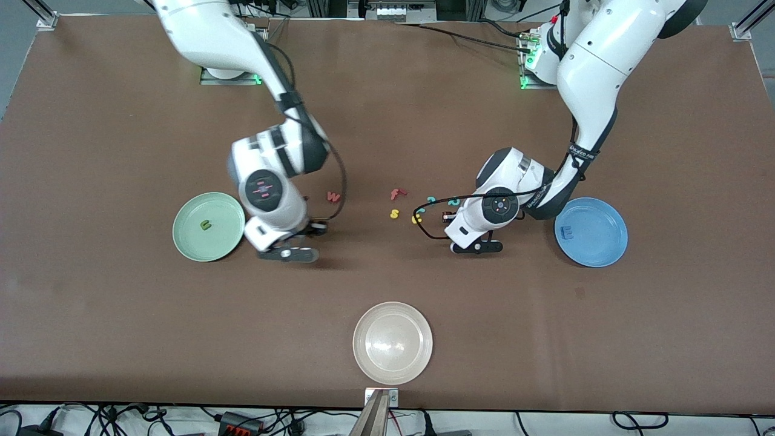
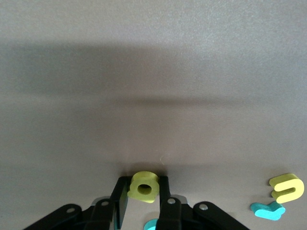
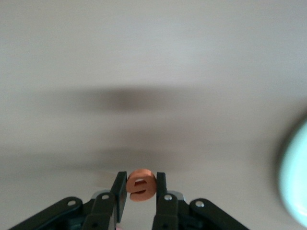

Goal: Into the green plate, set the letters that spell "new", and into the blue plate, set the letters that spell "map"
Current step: 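Drop the e on the green plate while the left gripper places the yellow a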

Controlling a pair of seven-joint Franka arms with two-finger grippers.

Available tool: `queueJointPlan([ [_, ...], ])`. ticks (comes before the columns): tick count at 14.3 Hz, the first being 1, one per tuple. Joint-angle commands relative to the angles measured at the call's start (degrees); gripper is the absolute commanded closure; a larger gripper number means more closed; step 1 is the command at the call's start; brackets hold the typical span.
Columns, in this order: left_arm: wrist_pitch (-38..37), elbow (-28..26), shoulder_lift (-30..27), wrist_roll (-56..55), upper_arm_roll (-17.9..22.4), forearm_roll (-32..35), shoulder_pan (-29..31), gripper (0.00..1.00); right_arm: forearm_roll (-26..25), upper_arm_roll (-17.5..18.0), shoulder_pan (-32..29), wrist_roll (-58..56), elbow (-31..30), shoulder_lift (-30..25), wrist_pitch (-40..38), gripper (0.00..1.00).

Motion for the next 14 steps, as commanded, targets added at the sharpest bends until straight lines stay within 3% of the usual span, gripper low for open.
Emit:
queueJointPlan([
  [1, -3.1, 0.5, -1.7, 0.6, 0.3, 1.1, 1.6, 0.71, -1.3, -4.5, -1.2, -5.3, -3.8, -1.9, -3.7, 0.95],
  [3, -10.3, 2.9, -4.5, 4.5, 0.6, 1.1, 3.8, 0.71, -1.3, -8.1, -1.2, -10.1, -8.3, -3.8, -3.5, 0.95],
  [6, -18.6, 5.5, -5.7, 18.8, 0.7, 1.2, 12.8, 0.69, -1.3, -9.4, -1.7, -13.0, -13.0, -5.0, -2.8, 0.95],
  [9, -19.4, 4.5, -5.5, 33.1, 0.5, 9.2, 20.8, 0.69, -1.3, -9.4, -4.4, -16.6, -16.2, -4.9, -0.2, 0.95],
  [12, -18.5, 2.8, -3.9, 34.6, 0.5, 16.2, 24.3, 0.69, -0.9, -9.3, -5.4, -18.4, -16.7, -3.9, 0.4, 0.95],
  [14, -17.5, 2.2, -2.9, 34.5, 0.5, 16.4, 24.6, 0.67, -0.5, -9.2, -5.3, -18.4, -17.8, -3.1, 2.0, 0.94],
])
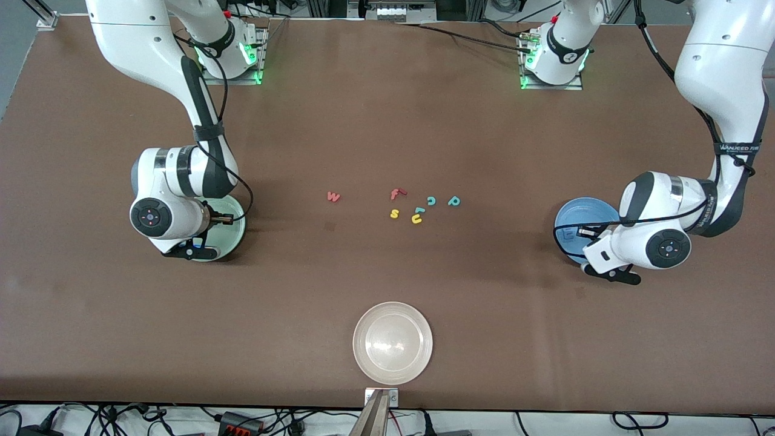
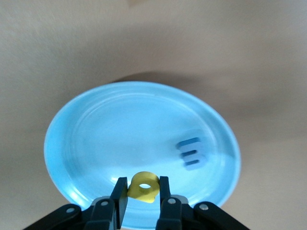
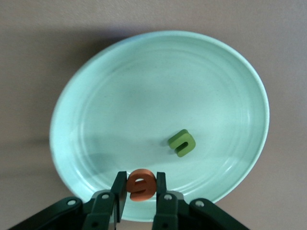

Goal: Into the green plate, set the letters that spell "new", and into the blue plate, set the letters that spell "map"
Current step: 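Drop the e on the green plate while the left gripper places the yellow a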

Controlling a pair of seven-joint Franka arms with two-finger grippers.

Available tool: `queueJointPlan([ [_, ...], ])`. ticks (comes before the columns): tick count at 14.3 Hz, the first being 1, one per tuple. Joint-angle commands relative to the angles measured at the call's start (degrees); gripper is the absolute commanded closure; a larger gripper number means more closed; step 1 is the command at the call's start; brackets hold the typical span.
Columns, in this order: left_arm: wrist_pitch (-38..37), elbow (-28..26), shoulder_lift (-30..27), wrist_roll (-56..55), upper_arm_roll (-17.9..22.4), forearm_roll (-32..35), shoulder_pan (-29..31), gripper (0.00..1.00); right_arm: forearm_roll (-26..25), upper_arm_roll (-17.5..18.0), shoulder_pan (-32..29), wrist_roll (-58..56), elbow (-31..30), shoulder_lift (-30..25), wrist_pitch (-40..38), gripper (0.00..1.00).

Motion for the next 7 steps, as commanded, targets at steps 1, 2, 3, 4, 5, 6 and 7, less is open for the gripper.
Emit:
queueJointPlan([
  [1, 1.1, -1.4, 0.5, -0.2, -0.8, 1.9, -0.2, 0.49, 0.1, 0.7, -0.2, -0.8, -2.4, -0.3, 2.8, 0.92],
  [2, 1.1, -1.4, 0.4, -0.4, -1.0, 1.8, -0.2, 0.08, 0.2, 0.8, -0.2, -0.7, -2.5, 0.6, 3.2, 0.88],
  [3, 0.8, -1.3, -0.1, -0.4, -1.6, 1.5, -0.2, 0.0, 0.2, 0.8, -0.2, -0.7, -2.5, 0.8, 3.4, 0.81],
  [4, 0.1, -1.1, -0.8, -1.3, -2.6, 0.9, -0.7, 0.0, 0.2, 0.8, -0.2, -0.7, -2.4, 0.9, 3.4, 0.64],
  [5, -0.8, -1.0, -1.0, -4.1, -5.3, 0.9, -0.6, 0.0, 0.2, 0.9, -0.2, -0.8, -2.4, 0.9, 3.4, 0.21],
  [6, -1.4, -1.1, -1.0, -8.8, -7.8, 0.7, -0.5, 0.0, 0.2, 0.8, -0.2, -0.8, -2.2, 0.6, 3.1, 0.0],
  [7, -1.5, -1.5, -0.9, -14.5, -10.4, 0.7, -0.8, 0.0, 0.2, 0.8, -0.1, -0.7, -1.5, 0.0, 2.6, 0.0],
])
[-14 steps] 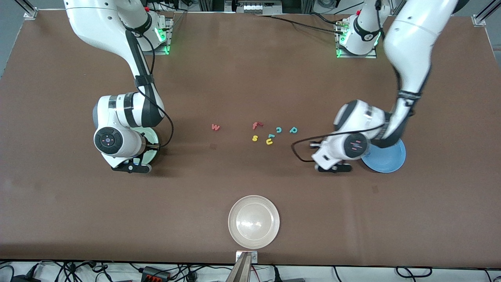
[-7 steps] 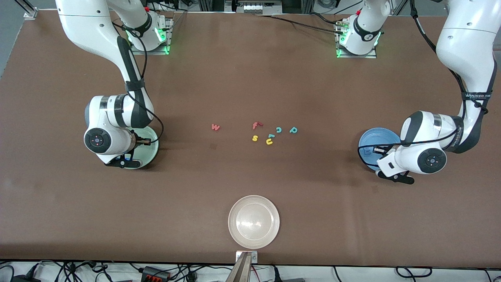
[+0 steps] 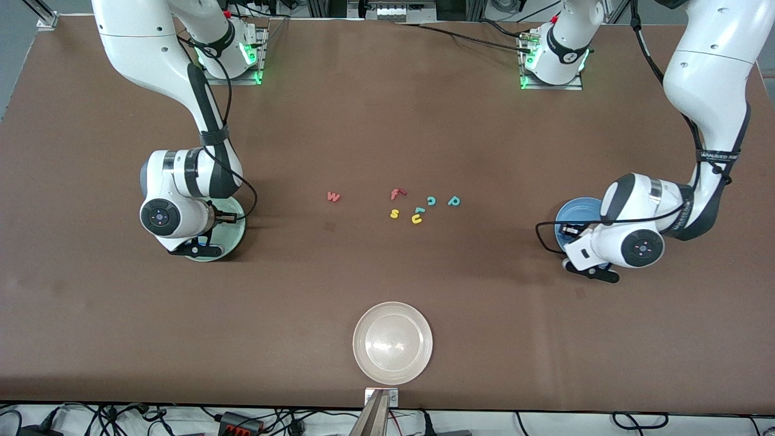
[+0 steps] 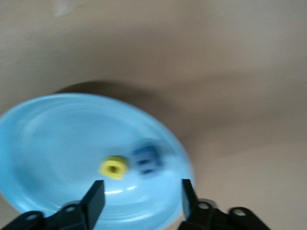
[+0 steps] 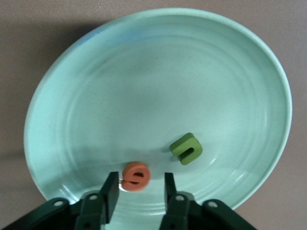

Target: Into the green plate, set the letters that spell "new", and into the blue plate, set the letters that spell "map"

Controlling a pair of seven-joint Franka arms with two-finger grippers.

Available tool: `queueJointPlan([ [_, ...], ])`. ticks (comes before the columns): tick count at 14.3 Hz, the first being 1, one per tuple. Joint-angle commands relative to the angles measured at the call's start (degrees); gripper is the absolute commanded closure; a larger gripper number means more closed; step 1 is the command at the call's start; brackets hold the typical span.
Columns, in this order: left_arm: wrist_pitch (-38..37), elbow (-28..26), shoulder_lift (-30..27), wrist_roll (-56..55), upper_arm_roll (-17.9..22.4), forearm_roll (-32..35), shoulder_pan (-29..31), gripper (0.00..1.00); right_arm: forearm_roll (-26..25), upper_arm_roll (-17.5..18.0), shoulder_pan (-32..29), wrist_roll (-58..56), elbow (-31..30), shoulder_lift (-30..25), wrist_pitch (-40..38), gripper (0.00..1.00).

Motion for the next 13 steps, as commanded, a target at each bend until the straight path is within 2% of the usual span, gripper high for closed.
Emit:
queueJointPlan([
  [1, -1.4, -1.0, -0.9, -12.9, -6.7, 0.5, -1.0, 0.0, 0.1, 0.4, 0.1, -0.7, 0.4, -2.8, -0.6, 0.0],
  [3, -0.1, -1.0, 1.4, -23.6, -9.5, 0.5, -3.2, 0.0, 0.1, 0.4, 0.3, -1.0, 3.1, -5.1, -5.3, 0.0],
  [6, 5.1, -2.2, 3.5, -34.7, -9.5, 0.5, -8.2, 0.0, 0.2, 0.6, 1.0, 0.2, 10.0, -5.1, -13.4, 0.0],
  [9, 8.6, -3.5, 4.3, -43.5, -9.4, 0.6, -9.8, 0.0, 3.0, 0.7, 1.9, 0.2, 9.8, -4.7, -12.8, 0.0],
  [13, 15.8, -6.9, 4.7, -46.9, -9.5, 0.5, -9.2, 0.0, 3.9, 2.3, 4.7, -5.9, 9.6, -3.1, -12.6, 0.0],
])
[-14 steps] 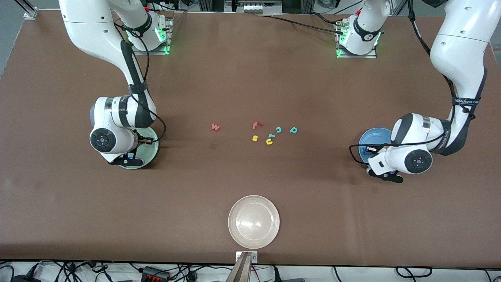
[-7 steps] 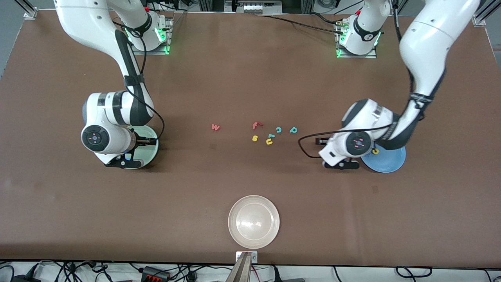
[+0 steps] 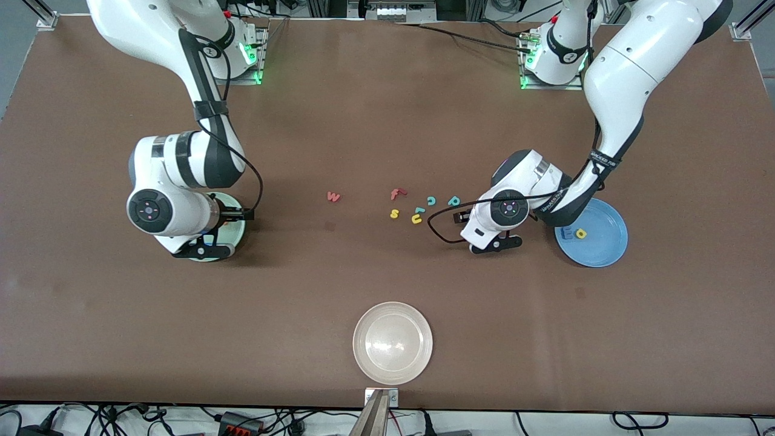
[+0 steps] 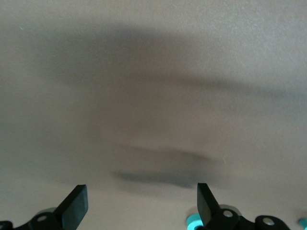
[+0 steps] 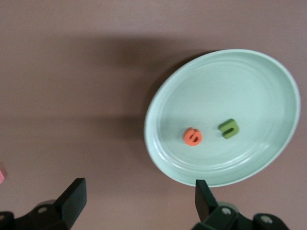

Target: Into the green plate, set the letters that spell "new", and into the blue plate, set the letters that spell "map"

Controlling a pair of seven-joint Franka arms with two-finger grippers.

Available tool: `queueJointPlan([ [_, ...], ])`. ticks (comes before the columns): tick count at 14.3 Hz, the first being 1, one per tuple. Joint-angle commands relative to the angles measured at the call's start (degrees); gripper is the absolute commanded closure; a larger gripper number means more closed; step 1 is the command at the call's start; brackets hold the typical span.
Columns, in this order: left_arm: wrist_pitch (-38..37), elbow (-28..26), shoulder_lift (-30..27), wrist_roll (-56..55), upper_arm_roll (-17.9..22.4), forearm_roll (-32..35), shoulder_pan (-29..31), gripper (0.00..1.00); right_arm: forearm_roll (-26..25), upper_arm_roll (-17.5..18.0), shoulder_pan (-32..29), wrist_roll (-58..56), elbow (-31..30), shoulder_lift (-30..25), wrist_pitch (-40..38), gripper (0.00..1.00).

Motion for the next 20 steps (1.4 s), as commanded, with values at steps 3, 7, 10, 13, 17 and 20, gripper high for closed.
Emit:
queueJointPlan([
  [3, 8.6, -4.8, 0.3, -4.3, -0.4, 0.5, 1.1, 0.0, 1.2, 0.8, 5.8, -4.7, -0.1, 0.6, 0.0, 0.0],
  [7, 8.4, -5.5, -0.2, -6.5, -1.2, 0.5, 1.4, 0.08, 1.3, 1.8, 7.7, -12.1, -0.4, 1.0, 2.3, 0.0],
  [10, 8.0, -6.4, -0.3, -11.0, -3.8, 0.4, 1.2, 0.09, 1.1, 4.9, 8.4, -19.9, -0.4, 1.5, 4.1, 0.0],
  [13, 8.1, -6.5, 0.0, -11.3, -3.7, 0.5, 0.6, 0.21, 1.4, 5.4, 9.6, -32.1, -0.5, 3.1, 6.9, 0.0],
  [17, 8.1, -6.9, -0.1, -10.3, -3.7, 0.5, 1.2, 0.57, 1.4, 7.9, 12.9, -44.4, -1.0, 5.4, 12.0, 0.0],
  [20, 8.1, -6.7, -0.2, -10.2, -3.7, 0.6, 1.3, 0.73, 1.3, 7.8, 17.4, -44.8, -2.9, 4.0, 13.2, 0.0],
])
